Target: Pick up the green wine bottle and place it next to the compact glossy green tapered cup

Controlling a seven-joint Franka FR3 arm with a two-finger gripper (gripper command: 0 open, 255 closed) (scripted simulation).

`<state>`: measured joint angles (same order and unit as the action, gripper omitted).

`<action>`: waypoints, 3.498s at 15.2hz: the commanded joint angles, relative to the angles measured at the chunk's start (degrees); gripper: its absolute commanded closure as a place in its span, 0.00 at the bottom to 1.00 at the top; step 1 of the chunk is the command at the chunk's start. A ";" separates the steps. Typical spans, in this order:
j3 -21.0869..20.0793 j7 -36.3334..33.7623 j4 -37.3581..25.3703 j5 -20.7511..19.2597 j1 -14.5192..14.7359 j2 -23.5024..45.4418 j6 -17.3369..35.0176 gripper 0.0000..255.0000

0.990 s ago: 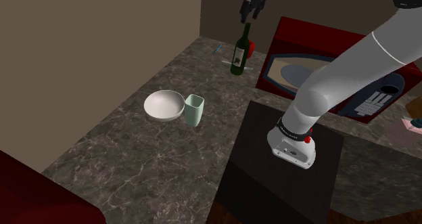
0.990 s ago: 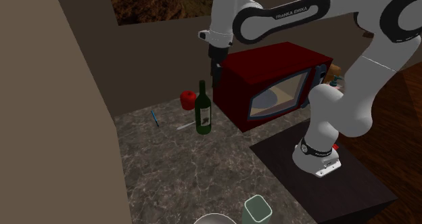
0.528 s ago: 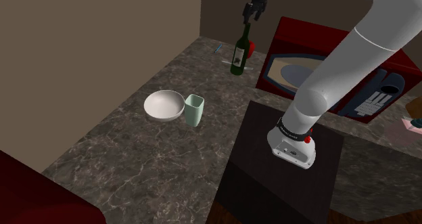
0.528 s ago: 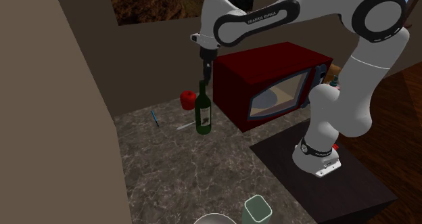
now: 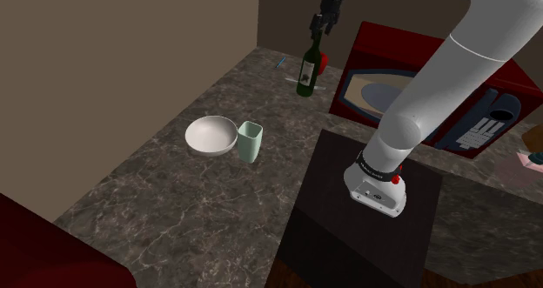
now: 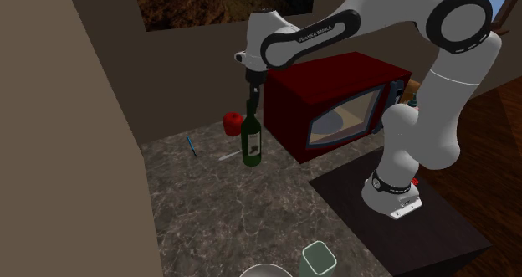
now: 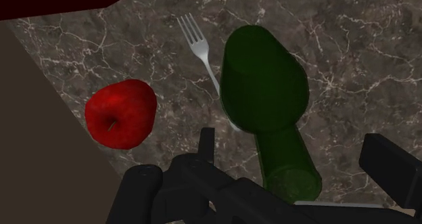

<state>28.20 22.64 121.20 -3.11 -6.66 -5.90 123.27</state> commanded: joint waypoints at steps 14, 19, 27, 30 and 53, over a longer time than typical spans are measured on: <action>0.04 0.07 0.15 0.08 -0.01 0.16 0.32 1.00; -0.12 -0.18 -1.49 -0.25 0.02 -0.55 -1.96 1.00; -0.52 -0.58 -6.45 -0.75 0.14 -1.84 -8.08 1.00; -0.65 -0.64 -8.51 -0.82 0.19 -2.10 -10.38 1.00; -0.66 0.37 -28.75 0.55 0.46 0.29 -28.46 1.00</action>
<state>27.66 23.20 93.29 -2.60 -6.30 -5.70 95.56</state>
